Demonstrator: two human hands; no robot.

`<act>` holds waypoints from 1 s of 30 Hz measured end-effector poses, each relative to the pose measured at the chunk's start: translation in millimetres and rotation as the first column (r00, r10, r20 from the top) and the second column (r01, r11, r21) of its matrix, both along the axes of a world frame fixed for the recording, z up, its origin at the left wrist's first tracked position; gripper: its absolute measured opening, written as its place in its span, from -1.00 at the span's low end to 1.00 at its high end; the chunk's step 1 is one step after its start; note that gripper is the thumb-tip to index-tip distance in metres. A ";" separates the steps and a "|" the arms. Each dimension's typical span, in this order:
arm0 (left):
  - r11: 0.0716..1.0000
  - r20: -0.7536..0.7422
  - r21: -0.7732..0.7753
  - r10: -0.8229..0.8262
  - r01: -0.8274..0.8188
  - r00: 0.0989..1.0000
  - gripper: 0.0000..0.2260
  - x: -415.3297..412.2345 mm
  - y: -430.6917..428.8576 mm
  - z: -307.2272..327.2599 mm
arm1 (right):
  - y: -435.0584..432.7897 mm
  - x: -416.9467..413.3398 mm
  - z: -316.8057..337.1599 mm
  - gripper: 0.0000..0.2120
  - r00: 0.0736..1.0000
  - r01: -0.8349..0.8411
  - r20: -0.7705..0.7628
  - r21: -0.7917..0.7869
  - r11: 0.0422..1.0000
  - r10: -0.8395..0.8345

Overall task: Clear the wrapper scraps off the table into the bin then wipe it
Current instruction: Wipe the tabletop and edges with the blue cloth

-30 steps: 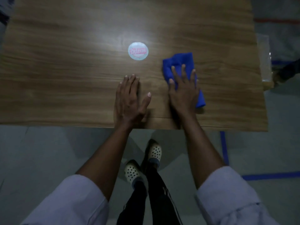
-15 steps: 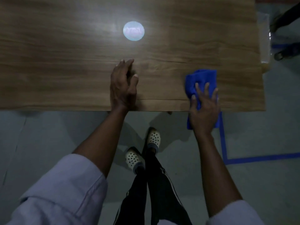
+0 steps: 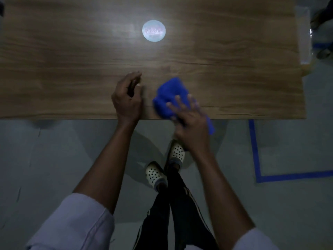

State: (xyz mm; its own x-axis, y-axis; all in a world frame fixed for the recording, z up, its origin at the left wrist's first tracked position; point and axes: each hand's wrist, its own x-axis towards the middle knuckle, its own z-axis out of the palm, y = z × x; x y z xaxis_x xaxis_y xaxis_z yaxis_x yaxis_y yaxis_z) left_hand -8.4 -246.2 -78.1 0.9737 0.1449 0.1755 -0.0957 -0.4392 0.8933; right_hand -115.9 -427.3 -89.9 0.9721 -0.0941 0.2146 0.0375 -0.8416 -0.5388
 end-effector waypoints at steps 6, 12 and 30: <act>0.935 0.193 0.351 -0.130 0.055 0.973 -0.72 -39.0 27.1 -23.1 | -32.7 5.6 -6.2 -0.61 0.747 0.663 0.010 0.046 0.747 -0.664; 0.970 0.159 0.241 -0.021 -0.019 0.987 -0.72 -64.8 29.5 -22.7 | 124.3 23.2 4.8 -0.60 0.947 0.312 0.056 0.083 0.947 -0.317; 0.911 0.081 0.413 -0.030 -0.006 0.996 -0.63 15.9 39.4 -1.1 | 97.6 77.0 7.3 -0.44 0.973 0.170 -0.110 -0.237 0.956 -0.201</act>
